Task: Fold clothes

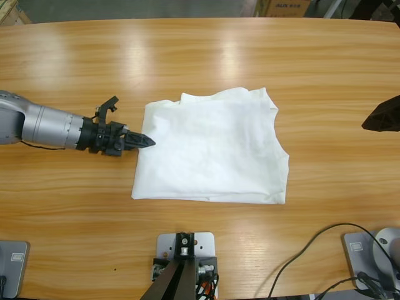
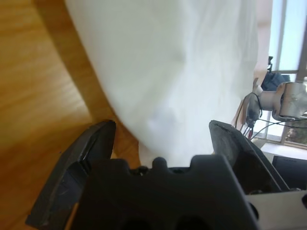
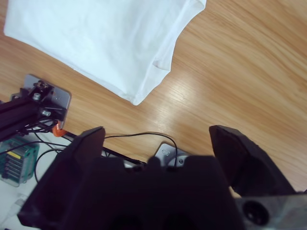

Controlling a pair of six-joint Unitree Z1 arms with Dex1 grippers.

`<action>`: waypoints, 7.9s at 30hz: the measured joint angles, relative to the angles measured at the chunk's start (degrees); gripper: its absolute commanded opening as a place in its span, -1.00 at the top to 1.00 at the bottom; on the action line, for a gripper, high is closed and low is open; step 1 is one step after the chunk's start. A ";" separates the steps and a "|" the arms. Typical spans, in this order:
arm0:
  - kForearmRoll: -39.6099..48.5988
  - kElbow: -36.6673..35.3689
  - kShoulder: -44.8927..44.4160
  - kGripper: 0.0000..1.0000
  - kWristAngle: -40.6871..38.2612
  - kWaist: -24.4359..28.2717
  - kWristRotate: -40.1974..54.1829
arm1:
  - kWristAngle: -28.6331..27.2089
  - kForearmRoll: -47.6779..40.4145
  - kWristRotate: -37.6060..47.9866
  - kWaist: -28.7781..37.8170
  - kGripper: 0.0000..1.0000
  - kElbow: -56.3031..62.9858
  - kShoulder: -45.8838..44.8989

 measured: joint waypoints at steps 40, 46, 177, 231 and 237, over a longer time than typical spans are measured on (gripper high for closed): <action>-4.16 0.13 2.63 1.00 4.40 0.41 -5.42 | 0.00 0.01 -0.03 0.00 -0.74 -0.02 0.02; -4.18 4.29 -0.14 1.00 4.40 6.68 -4.98 | 0.01 0.01 -0.03 0.00 -0.74 -0.03 0.15; 58.96 -38.75 -6.06 1.00 6.44 -2.62 5.91 | -1.74 6.61 -10.94 4.90 -0.75 -43.08 44.45; 73.56 -63.72 7.13 1.00 8.32 -12.77 6.32 | -2.86 6.61 -10.97 4.78 -0.75 -33.05 31.30; 76.53 -68.58 10.22 1.00 8.32 -14.38 6.35 | -2.86 6.61 -10.96 4.78 -0.75 -32.51 29.87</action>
